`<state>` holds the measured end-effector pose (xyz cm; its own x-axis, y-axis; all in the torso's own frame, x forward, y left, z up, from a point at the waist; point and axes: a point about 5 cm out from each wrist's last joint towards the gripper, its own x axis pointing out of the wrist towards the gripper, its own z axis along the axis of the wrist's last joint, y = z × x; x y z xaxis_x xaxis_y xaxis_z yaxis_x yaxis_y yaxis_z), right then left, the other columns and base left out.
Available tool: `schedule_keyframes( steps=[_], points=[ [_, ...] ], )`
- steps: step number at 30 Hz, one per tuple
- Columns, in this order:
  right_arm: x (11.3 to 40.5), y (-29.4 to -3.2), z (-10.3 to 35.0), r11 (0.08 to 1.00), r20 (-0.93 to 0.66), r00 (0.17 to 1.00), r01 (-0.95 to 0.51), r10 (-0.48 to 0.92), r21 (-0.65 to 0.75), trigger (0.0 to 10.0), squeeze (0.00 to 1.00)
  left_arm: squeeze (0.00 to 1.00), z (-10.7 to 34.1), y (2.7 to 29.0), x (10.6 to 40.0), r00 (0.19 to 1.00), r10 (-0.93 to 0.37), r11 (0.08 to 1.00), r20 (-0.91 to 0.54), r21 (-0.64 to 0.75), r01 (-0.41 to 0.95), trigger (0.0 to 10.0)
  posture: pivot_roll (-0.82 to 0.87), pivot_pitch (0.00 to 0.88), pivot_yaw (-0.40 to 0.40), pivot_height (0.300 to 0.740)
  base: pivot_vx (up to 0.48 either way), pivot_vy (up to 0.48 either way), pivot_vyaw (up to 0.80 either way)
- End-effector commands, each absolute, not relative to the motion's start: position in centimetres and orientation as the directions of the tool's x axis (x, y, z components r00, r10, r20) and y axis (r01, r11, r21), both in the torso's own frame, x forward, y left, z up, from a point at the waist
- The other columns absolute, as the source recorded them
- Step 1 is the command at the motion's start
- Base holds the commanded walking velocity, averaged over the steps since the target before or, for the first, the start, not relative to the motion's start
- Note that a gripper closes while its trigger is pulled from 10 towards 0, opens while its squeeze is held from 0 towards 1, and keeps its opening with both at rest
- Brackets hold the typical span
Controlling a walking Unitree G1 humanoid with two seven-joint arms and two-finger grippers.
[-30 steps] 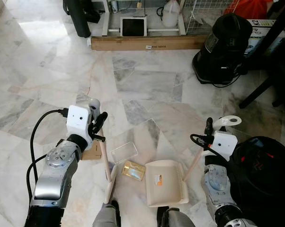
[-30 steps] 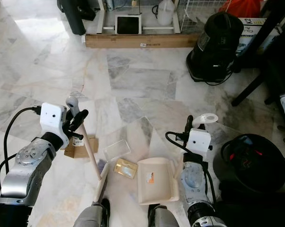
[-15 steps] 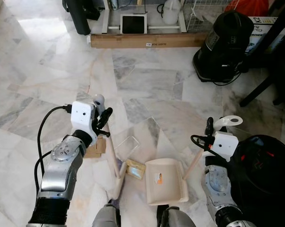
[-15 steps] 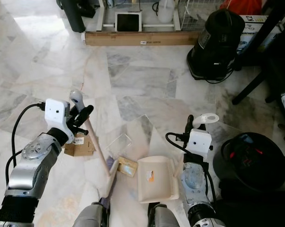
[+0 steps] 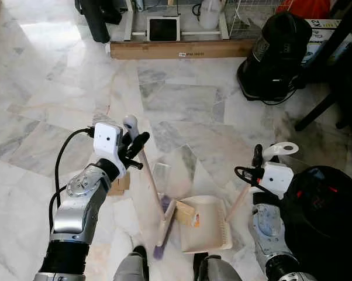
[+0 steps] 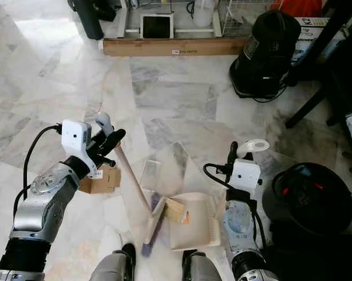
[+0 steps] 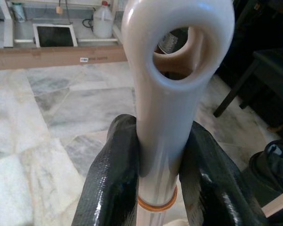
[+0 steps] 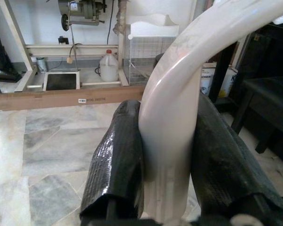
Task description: Sweep floor
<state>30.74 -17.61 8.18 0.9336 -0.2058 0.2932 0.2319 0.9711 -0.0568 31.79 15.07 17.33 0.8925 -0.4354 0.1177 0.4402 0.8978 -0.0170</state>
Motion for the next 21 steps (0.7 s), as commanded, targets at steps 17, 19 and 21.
schedule_keyframes(
  steps=[17,19,21],
  points=[
    [31.0,-17.1,6.9,0.977,0.186,0.962,0.209,-0.199,-0.038,10.0,0.0,0.0,18.9,15.0,32.1,0.876,-0.428,0.863,0.222,-0.189,0.469,10.0,0.26,0.298,-0.01,0.74,0.0,0.0,0.0],
    [31.2,-17.1,7.0,0.977,0.186,0.962,0.209,-0.198,-0.038,10.0,0.0,0.0,19.1,15.0,32.2,0.874,-0.43,0.86,0.228,-0.19,0.473,10.0,0.26,0.289,-0.01,0.74,0.0,0.0,0.0],
    [31.3,-17.2,7.1,0.977,0.184,0.963,0.209,-0.199,-0.037,10.0,0.0,0.0,19.3,14.8,32.2,0.868,-0.437,0.854,0.237,-0.195,0.483,10.0,0.27,0.277,-0.011,0.74,0.0,0.0,0.0]
  ],
)
